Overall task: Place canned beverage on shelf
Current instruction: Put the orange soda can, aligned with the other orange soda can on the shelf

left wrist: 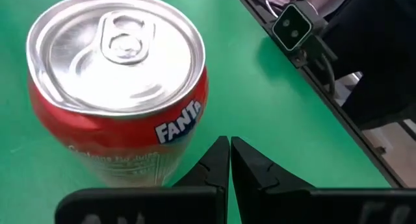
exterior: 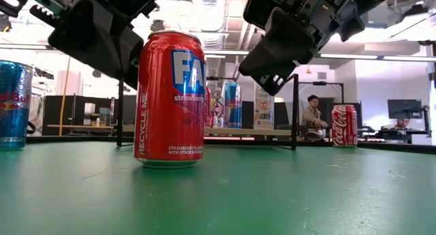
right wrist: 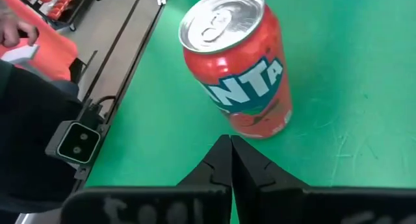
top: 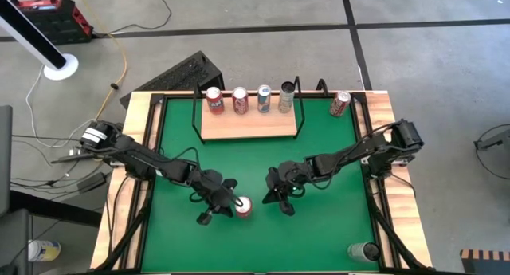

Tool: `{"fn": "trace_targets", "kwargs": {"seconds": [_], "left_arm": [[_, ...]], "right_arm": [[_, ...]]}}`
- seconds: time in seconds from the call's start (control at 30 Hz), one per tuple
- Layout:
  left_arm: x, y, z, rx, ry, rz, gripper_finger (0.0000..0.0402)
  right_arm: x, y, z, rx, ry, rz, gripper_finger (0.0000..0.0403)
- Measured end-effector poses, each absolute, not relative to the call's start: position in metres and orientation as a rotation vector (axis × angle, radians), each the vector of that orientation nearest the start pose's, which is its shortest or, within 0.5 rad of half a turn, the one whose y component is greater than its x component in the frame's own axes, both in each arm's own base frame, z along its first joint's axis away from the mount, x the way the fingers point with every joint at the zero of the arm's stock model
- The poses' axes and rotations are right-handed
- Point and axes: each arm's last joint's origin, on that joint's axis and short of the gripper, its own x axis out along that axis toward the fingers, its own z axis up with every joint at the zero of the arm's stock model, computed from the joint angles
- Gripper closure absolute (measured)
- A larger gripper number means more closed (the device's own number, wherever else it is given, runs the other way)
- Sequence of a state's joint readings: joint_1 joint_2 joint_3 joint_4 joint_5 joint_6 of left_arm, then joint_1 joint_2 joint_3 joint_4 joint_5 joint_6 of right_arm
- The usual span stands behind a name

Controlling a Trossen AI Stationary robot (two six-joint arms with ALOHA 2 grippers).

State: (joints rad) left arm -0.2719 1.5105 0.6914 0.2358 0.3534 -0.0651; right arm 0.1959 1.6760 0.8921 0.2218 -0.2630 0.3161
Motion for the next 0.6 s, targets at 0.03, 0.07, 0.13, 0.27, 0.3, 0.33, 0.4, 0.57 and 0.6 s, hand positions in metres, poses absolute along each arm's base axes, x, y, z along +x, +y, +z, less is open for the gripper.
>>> {"fn": "trace_targets", "kwargs": {"seconds": [0.03, 0.07, 0.13, 0.27, 0.3, 0.33, 0.4, 0.57, 0.6], "left_arm": [[0.281, -0.088, 0.177, -0.083, 0.612, -0.588, 0.0401], [0.281, -0.088, 0.177, -0.077, 0.609, -0.591, 0.0401], [0.281, -0.088, 0.177, -0.062, 0.6, -0.599, 0.0402], [0.283, -0.082, 0.177, -0.036, 0.588, -0.592, 0.0401], [0.284, -0.081, 0.177, -0.034, 0.584, -0.587, 0.0401], [0.284, -0.079, 0.177, -0.032, 0.583, -0.583, 0.0401], [0.285, -0.075, 0.177, -0.027, 0.579, -0.572, 0.0401], [0.288, -0.066, 0.177, -0.031, 0.577, -0.538, 0.0401], [0.288, -0.063, 0.177, -0.032, 0.577, -0.527, 0.0401]], "right_arm": [[0.337, 0.074, 0.185, 0.321, 0.633, 0.353, 0.0378], [0.337, 0.074, 0.185, 0.322, 0.63, 0.352, 0.0378], [0.337, 0.072, 0.185, 0.323, 0.622, 0.348, 0.0382], [0.339, 0.069, 0.186, 0.323, 0.61, 0.343, 0.0387], [0.339, 0.069, 0.186, 0.321, 0.606, 0.343, 0.0387], [0.339, 0.069, 0.186, 0.318, 0.607, 0.343, 0.0386], [0.339, 0.068, 0.186, 0.318, 0.607, 0.338, 0.0384], [0.339, 0.067, 0.186, 0.317, 0.608, 0.336, 0.0384], [0.339, 0.067, 0.186, 0.317, 0.607, 0.336, 0.0384]]}}
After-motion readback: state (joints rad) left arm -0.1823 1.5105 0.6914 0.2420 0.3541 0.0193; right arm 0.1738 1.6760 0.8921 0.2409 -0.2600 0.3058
